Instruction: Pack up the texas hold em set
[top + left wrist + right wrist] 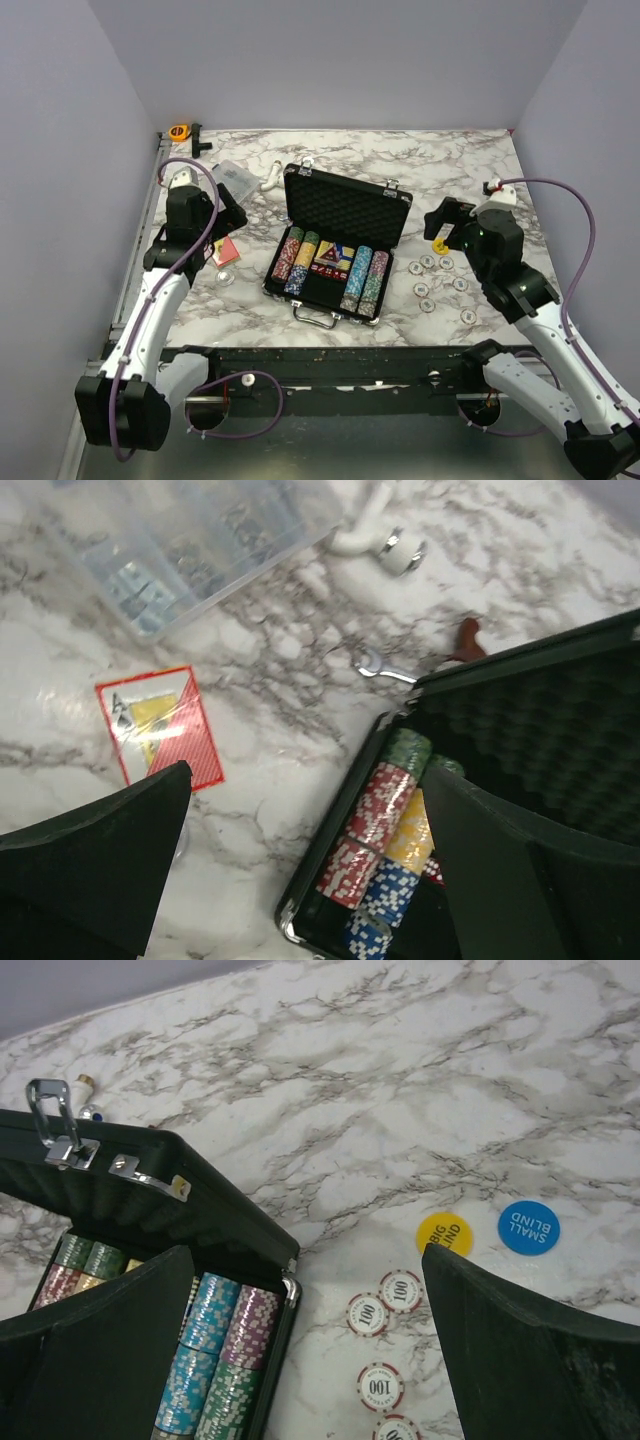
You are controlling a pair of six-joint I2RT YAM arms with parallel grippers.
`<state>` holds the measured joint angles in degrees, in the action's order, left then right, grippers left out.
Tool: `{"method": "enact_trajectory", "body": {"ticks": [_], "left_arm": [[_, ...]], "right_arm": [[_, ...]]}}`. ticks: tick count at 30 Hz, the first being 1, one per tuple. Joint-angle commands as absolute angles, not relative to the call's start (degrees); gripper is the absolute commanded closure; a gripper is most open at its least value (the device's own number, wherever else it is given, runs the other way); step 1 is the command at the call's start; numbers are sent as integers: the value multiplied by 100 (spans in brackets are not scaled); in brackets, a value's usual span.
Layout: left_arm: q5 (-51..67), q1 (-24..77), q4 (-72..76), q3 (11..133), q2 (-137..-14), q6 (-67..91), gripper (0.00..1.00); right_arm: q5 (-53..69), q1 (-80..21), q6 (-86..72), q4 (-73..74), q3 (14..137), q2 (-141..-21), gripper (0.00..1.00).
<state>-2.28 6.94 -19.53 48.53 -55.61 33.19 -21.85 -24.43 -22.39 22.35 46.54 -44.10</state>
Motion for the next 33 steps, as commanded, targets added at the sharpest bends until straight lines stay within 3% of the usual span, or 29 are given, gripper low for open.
{"method": "enact_trajectory", "body": {"ticks": [1,12,23,33], "left_arm": [[-131,322,-2992,4823,-6131,3678,1],[329,-237,-3445,5434,-8159,3692,1],[320,-498,-3530,5897,-9288,3899,2],[300,-626,-3723,6547,-9966,3636,18]], "right_arm": [[-1669,-2461,-2009,1726,4562,-4333,0],[-1495,-2459,-1936,1657,4457,-3986,0],[-1438,-2458,-1967,1582,4377,-3949,0],[-1573,-2460,-2027,1556,4327,-3947,0]]}}
